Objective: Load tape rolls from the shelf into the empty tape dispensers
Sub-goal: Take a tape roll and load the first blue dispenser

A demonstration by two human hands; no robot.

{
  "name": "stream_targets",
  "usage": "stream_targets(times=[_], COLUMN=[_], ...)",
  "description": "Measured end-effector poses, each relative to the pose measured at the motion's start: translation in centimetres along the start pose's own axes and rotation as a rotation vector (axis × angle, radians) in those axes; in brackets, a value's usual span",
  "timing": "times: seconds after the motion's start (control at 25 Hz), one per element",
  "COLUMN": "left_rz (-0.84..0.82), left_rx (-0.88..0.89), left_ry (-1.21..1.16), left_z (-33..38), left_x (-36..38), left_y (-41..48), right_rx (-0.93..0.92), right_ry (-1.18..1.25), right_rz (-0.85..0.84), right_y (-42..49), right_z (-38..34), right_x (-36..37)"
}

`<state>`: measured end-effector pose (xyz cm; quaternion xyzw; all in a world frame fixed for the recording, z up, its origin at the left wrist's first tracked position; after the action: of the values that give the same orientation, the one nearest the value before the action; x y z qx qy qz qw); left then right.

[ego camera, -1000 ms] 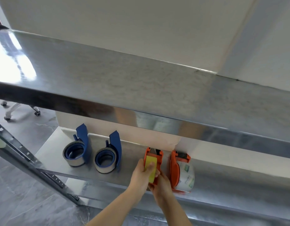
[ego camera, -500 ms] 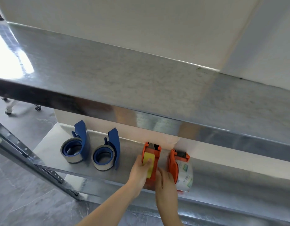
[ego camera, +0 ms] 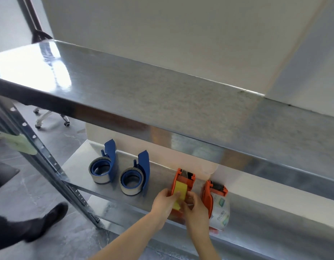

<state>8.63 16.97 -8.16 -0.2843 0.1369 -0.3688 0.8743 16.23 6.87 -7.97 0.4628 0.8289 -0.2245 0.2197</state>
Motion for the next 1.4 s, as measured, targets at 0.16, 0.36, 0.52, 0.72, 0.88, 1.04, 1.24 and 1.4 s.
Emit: stream_targets(times=[0.16, 0.36, 0.52, 0.72, 0.88, 1.04, 1.24, 1.4], left_rz=[0.052, 0.152, 0.313, 0.343, 0.203, 0.1, -0.034, -0.055], left_rx=[0.088, 0.148, 0.116, 0.048, -0.019, -0.023, 0.17, 0.262], left_ry=[0.102, 0.09, 0.081, 0.172, 0.203, 0.263, 0.214, 0.277], left_z=[-0.3, -0.6, -0.5, -0.8, -1.6, -1.0, 1.3, 1.9], left_x=[-2.2, -9.2, -15.5, -18.4, -18.8, -18.5, -16.7, -16.6], left_y=[-1.3, -2.3, -1.5, 0.9, 2.0, 2.6, 2.0, 1.7], right_rx=[-0.009, -0.14, -0.522, -0.595, -0.489, -0.359, -0.014, 0.085], right_ry=[-0.034, -0.106, -0.283, -0.691, -0.951, -0.722, 0.365, 0.445], right_rz=[-0.019, 0.207, 0.104, -0.322, -0.252, -0.156, -0.166, -0.195], right_y=[-0.1, -1.1, -2.7, -1.3, -0.5, -0.5, -1.5, -2.8], right_z=[-0.6, -3.1, -9.0, -12.7, -12.9, -11.2, -10.0, -9.4], right_x=[-0.1, -1.9, 2.4, 12.9, 15.8, 14.4, 11.8, 11.7])
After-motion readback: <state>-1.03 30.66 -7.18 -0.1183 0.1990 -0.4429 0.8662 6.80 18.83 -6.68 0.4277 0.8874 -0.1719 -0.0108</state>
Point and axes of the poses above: each hand's wrist, its own y-axis towards the middle knuckle, its own x-axis out of the palm, z = x × y, the point moved 5 cm from there along y, towards the middle knuckle, and after that the axes turned 1 degree about -x, right-handed, at the moved point
